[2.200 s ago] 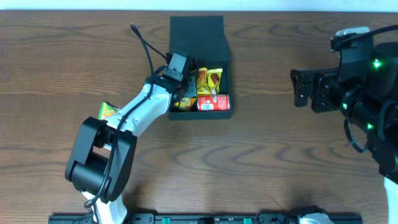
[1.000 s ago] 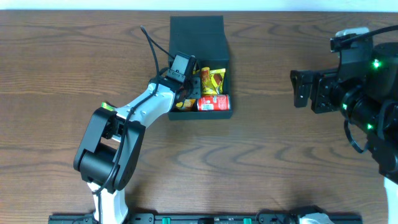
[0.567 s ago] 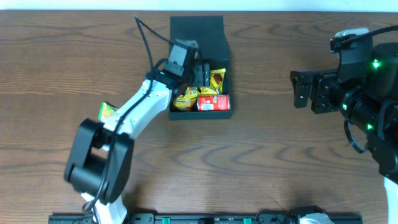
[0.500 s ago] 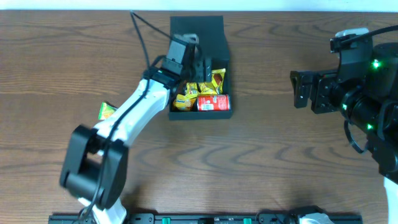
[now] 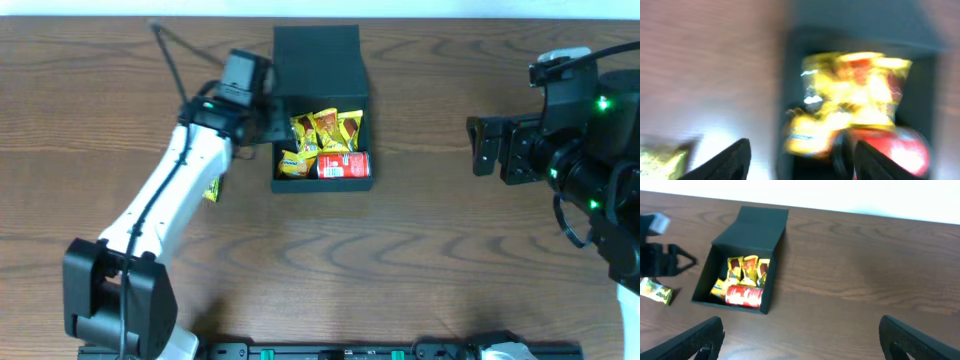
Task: Pack container
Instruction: 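Open the left gripper and withdraw it from the box, then grasp the green Apollo Pandan cake packet with the left gripper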
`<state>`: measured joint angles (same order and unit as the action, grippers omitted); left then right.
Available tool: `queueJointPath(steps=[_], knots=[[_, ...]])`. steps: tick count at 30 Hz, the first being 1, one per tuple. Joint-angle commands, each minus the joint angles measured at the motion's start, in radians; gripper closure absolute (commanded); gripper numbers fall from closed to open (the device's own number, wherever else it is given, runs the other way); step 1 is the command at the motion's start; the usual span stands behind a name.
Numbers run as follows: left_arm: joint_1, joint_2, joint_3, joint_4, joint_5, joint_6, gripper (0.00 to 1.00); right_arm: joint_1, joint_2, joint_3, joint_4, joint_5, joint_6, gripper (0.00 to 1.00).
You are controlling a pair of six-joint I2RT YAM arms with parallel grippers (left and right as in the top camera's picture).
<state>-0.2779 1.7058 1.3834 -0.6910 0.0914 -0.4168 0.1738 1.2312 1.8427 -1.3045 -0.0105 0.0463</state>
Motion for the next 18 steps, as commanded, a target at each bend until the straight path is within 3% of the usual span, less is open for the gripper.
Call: queueJointPath(steps=[1, 6, 9, 18], knots=[[0.051, -0.030, 0.007, -0.065, -0.161, -0.163, 0.37, -0.003, 0.013, -0.001, -0.008, 0.006, -0.019, 0.01], [0.067, -0.068, 0.006, -0.175, -0.322, -0.423, 0.30, -0.003, 0.041, -0.001, -0.023, 0.006, -0.019, 0.01], [0.077, -0.060, -0.013, -0.195, -0.330, -0.515, 0.30, -0.003, 0.050, -0.001, -0.031, -0.006, -0.019, 0.01], [0.179, -0.047, -0.166, -0.171, -0.270, -0.576, 0.30, -0.003, 0.031, -0.001, -0.040, -0.008, -0.045, 0.01]])
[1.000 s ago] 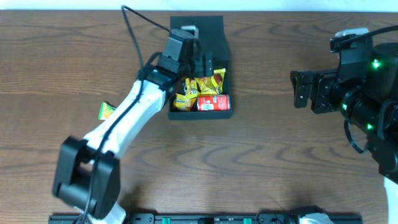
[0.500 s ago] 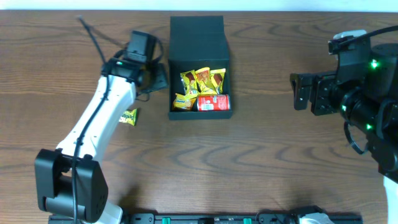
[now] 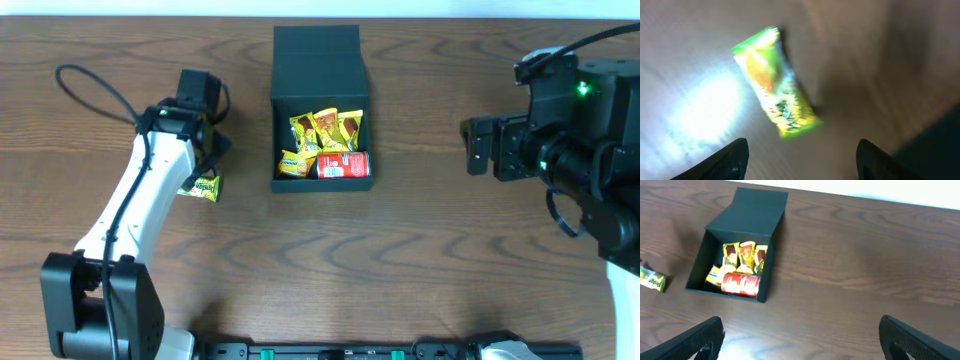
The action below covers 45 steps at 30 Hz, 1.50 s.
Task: Pack container
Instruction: 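Grasp the green Apollo Pandan cake packet with the left gripper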
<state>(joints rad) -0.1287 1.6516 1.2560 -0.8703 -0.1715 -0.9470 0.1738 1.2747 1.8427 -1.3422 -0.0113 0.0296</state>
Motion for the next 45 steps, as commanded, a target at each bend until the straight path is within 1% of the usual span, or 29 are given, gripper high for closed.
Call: queueJointPath(steps=[1, 5, 8, 11, 12, 17, 21, 23, 25, 27, 33, 38, 41, 44, 45], knots=[[0.041, 0.007, -0.054, 0.018, 0.002, -0.048, 0.30, -0.003, -0.013, -0.001, -0.002, -0.007, -0.028, 0.01], [0.072, 0.009, -0.117, 0.078, 0.050, -0.049, 0.29, -0.003, -0.013, -0.001, -0.002, -0.007, -0.028, 0.01], [0.076, 0.009, -0.151, 0.129, 0.068, -0.048, 0.33, -0.003, -0.013, -0.001, -0.006, -0.007, -0.028, 0.01], [0.076, 0.013, -0.181, 0.189, 0.069, -0.047, 0.34, -0.003, -0.013, -0.001, -0.010, -0.007, -0.028, 0.01], [0.076, 0.018, -0.193, 0.202, 0.068, -0.047, 0.36, -0.003, -0.013, -0.001, -0.010, -0.007, -0.028, 0.01], [0.076, 0.062, -0.195, 0.202, 0.074, -0.032, 0.37, -0.003, -0.013, -0.001, -0.013, -0.007, -0.032, 0.01], [0.076, 0.101, -0.195, 0.214, 0.121, -0.033, 0.37, -0.003, -0.013, -0.001, -0.015, -0.007, -0.032, 0.01], [0.076, 0.108, -0.195, 0.214, 0.108, -0.033, 0.37, -0.003, -0.013, -0.001, -0.017, -0.007, -0.032, 0.01], [0.076, 0.110, -0.195, 0.214, 0.069, -0.033, 0.41, -0.003, -0.013, -0.001, -0.018, -0.007, -0.032, 0.01], [0.077, 0.110, -0.195, 0.216, 0.056, -0.033, 0.49, -0.003, -0.013, -0.001, -0.021, -0.007, -0.032, 0.01], [0.078, 0.111, -0.195, 0.215, 0.030, -0.032, 0.51, -0.003, -0.013, -0.001, -0.022, -0.007, -0.032, 0.01], [0.086, 0.129, -0.195, 0.210, 0.042, -0.033, 0.49, -0.003, -0.013, -0.001, -0.023, -0.007, -0.032, 0.01], [0.089, 0.144, -0.195, 0.211, 0.051, -0.033, 0.49, -0.003, -0.013, -0.001, -0.023, -0.007, -0.032, 0.01], [0.092, 0.152, -0.195, 0.222, 0.046, -0.034, 0.52, -0.003, -0.013, -0.001, -0.022, -0.007, -0.032, 0.01], [0.096, 0.156, -0.195, 0.229, 0.049, -0.034, 0.55, -0.003, -0.013, -0.001, -0.021, -0.007, -0.032, 0.01]])
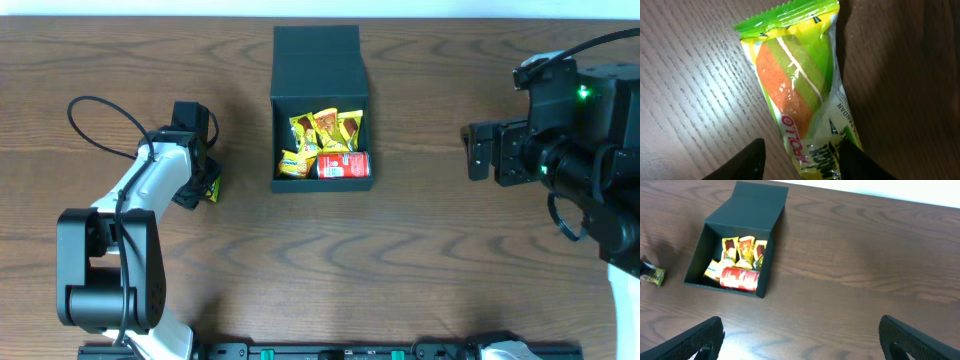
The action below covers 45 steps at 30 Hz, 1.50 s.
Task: Pack container
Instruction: 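Grasp the green Apollo Pandan cake packet with the left gripper, then lift the green Pandan packet toward the box with the left gripper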
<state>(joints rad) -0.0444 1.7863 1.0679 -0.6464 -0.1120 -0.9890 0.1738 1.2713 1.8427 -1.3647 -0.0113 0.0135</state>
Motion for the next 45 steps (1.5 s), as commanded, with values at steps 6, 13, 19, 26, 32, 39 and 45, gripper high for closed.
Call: queueJointPath(steps=[6, 13, 19, 26, 32, 39, 45], knots=[[0.034, 0.027, -0.007, 0.026, 0.029, 0.005, 0.70, -0.003, -0.009, -0.001, 0.003, -0.007, -0.016, 0.01], [0.039, 0.027, -0.007, 0.027, 0.031, 0.009, 0.88, -0.003, -0.009, -0.001, 0.019, -0.007, -0.016, 0.01], [0.039, 0.027, -0.007, 0.026, 0.032, 0.011, 0.94, -0.003, -0.009, -0.001, 0.021, -0.007, -0.016, 0.01], [0.037, 0.008, 0.037, 0.014, 0.035, 0.165, 0.94, -0.003, -0.009, -0.001, 0.023, -0.007, -0.016, 0.01], [0.000, -0.068, 0.182, -0.013, 0.024, 0.495, 0.94, -0.003, -0.009, -0.001, 0.032, -0.007, -0.016, 0.01], [-0.111, -0.151, 0.316, -0.016, -0.004, 0.763, 0.94, -0.003, -0.009, -0.001, 0.038, -0.006, -0.016, 0.01], [-0.167, -0.156, 0.341, -0.064, -0.072, 0.662, 0.93, -0.003, -0.009, -0.001, 0.033, -0.007, -0.015, 0.01]])
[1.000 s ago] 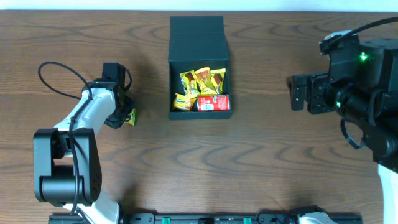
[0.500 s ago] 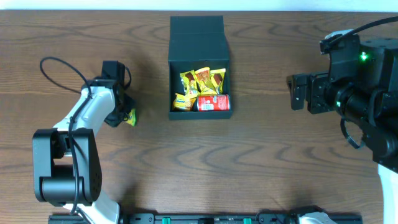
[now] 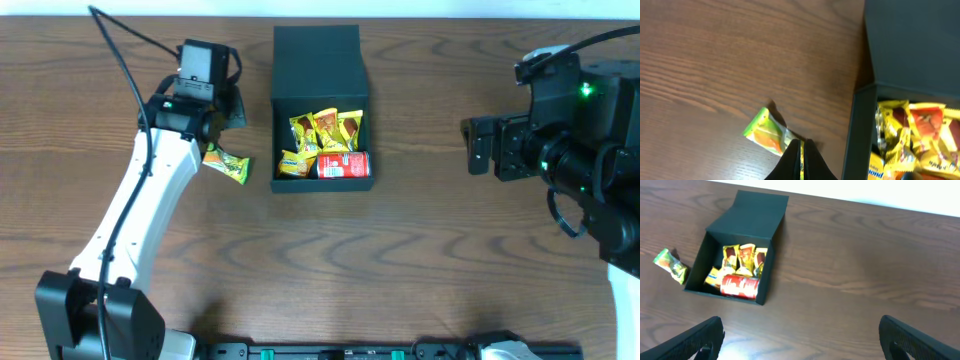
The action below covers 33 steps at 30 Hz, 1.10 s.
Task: Pack container
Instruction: 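Lift the green Pandan packet toward the box with the left gripper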
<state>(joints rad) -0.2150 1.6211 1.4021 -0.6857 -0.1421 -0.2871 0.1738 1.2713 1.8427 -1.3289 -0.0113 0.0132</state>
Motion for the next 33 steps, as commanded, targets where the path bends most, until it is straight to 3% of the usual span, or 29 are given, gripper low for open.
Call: queueJointPath(steps=[1, 2, 3, 6, 13, 25, 33], knots=[[0.011, 0.019, 0.005, -0.042, -0.044, -0.081, 0.78, -0.003, -0.009, -0.001, -0.005, -0.007, -0.015, 0.01], [0.020, 0.031, 0.000, -0.048, -0.044, -0.115, 0.49, -0.003, -0.009, -0.001, -0.007, -0.007, -0.015, 0.01], [0.033, 0.047, -0.013, -0.048, -0.035, -0.156, 0.40, -0.003, -0.009, -0.001, -0.009, -0.007, -0.015, 0.01], [0.083, 0.113, -0.053, -0.042, 0.096, -0.254, 0.33, -0.003, -0.009, -0.001, -0.012, -0.007, -0.015, 0.01], [0.097, 0.295, -0.063, 0.001, 0.240, -0.404, 0.33, -0.003, -0.009, -0.001, -0.011, -0.007, -0.015, 0.01], [0.099, 0.355, -0.066, -0.011, 0.240, -0.578, 0.35, -0.003, -0.009, -0.001, -0.018, -0.007, -0.015, 0.01], [0.099, 0.362, -0.077, -0.009, 0.211, -0.576, 0.60, -0.003, -0.009, -0.001, -0.013, -0.006, -0.015, 0.01]])
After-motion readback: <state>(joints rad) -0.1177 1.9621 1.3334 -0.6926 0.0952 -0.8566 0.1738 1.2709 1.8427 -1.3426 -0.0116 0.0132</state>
